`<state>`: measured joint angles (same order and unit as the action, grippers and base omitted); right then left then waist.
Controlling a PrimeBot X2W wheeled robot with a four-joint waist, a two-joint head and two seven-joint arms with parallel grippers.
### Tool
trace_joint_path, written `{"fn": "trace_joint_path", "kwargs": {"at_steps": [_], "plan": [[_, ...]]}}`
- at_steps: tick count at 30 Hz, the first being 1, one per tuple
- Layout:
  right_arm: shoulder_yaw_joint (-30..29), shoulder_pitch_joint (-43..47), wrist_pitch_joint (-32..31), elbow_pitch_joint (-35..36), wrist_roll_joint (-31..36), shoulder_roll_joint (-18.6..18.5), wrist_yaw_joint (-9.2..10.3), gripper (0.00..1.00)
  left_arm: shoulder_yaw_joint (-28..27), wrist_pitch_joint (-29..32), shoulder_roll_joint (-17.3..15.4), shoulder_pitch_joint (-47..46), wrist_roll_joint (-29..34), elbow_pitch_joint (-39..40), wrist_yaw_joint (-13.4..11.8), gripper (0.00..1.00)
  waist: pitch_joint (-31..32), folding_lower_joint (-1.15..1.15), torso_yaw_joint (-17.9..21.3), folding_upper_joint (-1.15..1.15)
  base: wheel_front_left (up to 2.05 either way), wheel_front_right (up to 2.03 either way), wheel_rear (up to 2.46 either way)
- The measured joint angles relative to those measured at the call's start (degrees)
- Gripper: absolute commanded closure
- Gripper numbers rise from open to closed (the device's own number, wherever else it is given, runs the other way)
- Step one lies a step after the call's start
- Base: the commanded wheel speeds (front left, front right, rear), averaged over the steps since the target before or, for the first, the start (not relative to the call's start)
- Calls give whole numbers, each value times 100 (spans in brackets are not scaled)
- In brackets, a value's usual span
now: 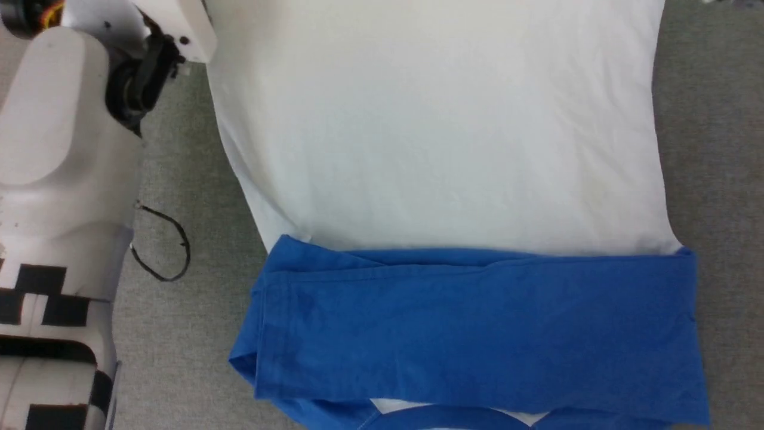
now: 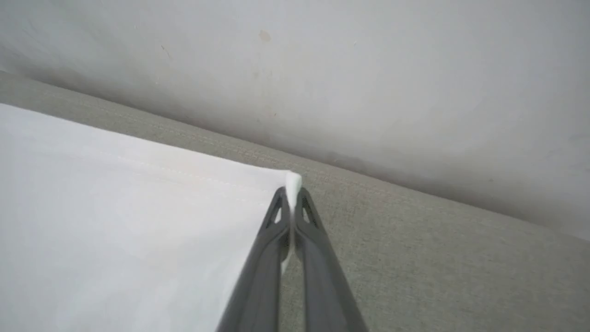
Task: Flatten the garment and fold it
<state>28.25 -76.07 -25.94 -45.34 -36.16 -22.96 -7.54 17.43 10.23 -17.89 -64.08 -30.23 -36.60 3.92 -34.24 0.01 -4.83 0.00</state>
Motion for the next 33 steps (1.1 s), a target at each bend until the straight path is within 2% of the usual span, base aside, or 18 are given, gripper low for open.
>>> {"fn": "trace_joint_path", "kwargs": {"at_steps": [6, 10, 13, 20, 27, 30, 33], "plan": [[365, 263, 782, 689, -379, -454, -8, 100, -57, -466, -296, 48, 109, 130, 5, 100, 445, 0, 150, 0, 0, 0, 0], [621, 809, 1168, 1270, -552, -755, -9, 100, -194, -754, -512, 534, 136, 603, -55, 100, 789, -1, 260, 0, 0, 0, 0], [734, 1457, 1372, 1778, -615, -1038, -10, 100, -338, -868, -616, 1310, 38, 1191, -222, 100, 1079, -1, 334, 0, 0, 0, 0], [448, 3391, 1415, 2914, -682, -1523, -11, 100, -461, -808, -695, 3810, -163, 2949, -891, 100, 1775, -2, 462, 0, 0, 0, 0], [-270, 5460, 920, 3974, -614, -1538, -9, 100, -466, -434, -700, 6084, -404, 4261, -1513, 100, 2354, -3, 590, 0, 0, 0, 0], [-623, 6308, 617, 4400, -512, -1357, -8, 100, -522, -333, -719, 6762, -467, 4698, -1742, 100, 2540, -3, 659, 0, 0, 0, 0], [-1027, 7141, 310, 4732, -388, -1057, -7, 100, -479, -153, -786, 7335, -477, 4987, -1870, 100, 2685, -3, 725, 0, 0, 0, 0]]}}
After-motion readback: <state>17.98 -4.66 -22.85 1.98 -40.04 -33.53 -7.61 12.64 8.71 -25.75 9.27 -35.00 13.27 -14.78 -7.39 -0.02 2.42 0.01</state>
